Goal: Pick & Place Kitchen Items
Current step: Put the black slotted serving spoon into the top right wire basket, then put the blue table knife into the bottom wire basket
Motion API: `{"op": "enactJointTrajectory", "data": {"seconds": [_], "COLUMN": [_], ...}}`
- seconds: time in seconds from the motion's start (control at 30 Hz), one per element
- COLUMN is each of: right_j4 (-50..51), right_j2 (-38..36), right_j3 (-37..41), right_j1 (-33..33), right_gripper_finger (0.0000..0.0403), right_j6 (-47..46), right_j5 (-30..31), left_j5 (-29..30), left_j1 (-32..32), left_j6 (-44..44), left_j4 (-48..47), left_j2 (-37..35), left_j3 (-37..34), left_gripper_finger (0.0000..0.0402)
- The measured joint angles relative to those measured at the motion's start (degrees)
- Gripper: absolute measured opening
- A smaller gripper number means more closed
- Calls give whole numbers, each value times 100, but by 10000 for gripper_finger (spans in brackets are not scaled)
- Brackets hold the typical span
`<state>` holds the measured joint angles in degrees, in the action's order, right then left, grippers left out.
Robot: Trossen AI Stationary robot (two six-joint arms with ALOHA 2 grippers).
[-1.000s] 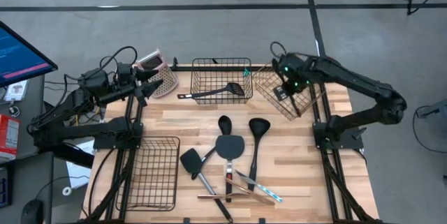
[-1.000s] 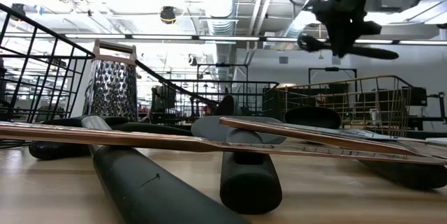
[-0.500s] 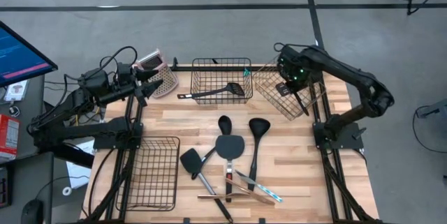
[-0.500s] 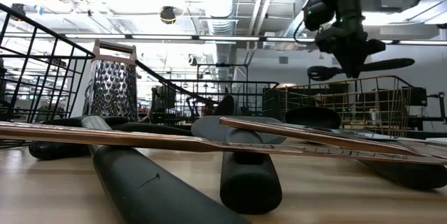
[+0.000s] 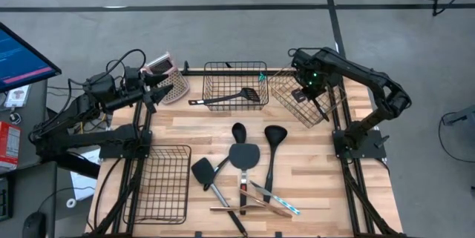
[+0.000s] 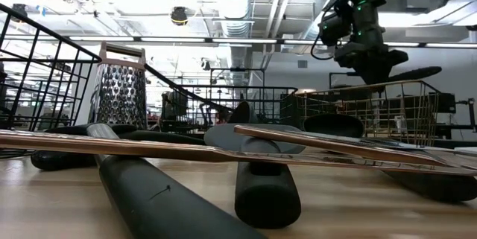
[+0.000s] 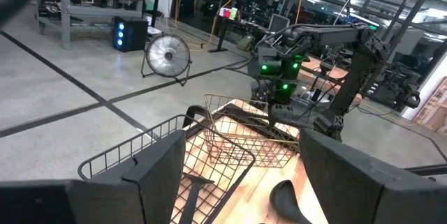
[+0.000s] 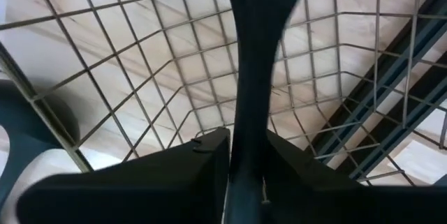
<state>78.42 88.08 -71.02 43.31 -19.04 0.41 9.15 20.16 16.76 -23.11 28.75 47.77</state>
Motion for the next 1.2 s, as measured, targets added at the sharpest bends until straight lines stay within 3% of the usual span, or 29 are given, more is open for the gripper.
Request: {"op": "enactJointTrajectory", "data": {"seconds": [0.3, 0.47, 0.63, 0.8, 0.93, 1.07, 1.2], "right_j4": [-154, -78, 221, 253, 233, 228, 214], "right_j2": [-1, -240, -772, -1567, -1936, -1895, -1513], "right_j3": [-126, -760, -1479, -1589, -1572, -1569, -1569], "right_j1": [-56, -215, -868, -2473, -4383, -6332, -7790], "right_gripper_finger": [168, 226, 239, 229, 224, 224, 226], "right_j6": [-27, 0, -314, -1487, -3170, -4913, -6495], "right_j5": [-8, -298, -752, -919, -494, 152, 554], "left_j5": [-2, -1, -2, -2, -2, -2, -4], "left_j1": [0, 0, 0, 0, 0, 0, 0], "left_j6": [-1, 0, 1, 1, -1, 0, 1], "left_j4": [0, 0, 0, -2, -3, -4, -4], "left_j2": [0, 0, 0, 0, 0, 0, 0], "left_j3": [0, 0, 0, 0, 0, 0, 0], "left_gripper_finger": [263, 263, 263, 263, 263, 263, 263]}}
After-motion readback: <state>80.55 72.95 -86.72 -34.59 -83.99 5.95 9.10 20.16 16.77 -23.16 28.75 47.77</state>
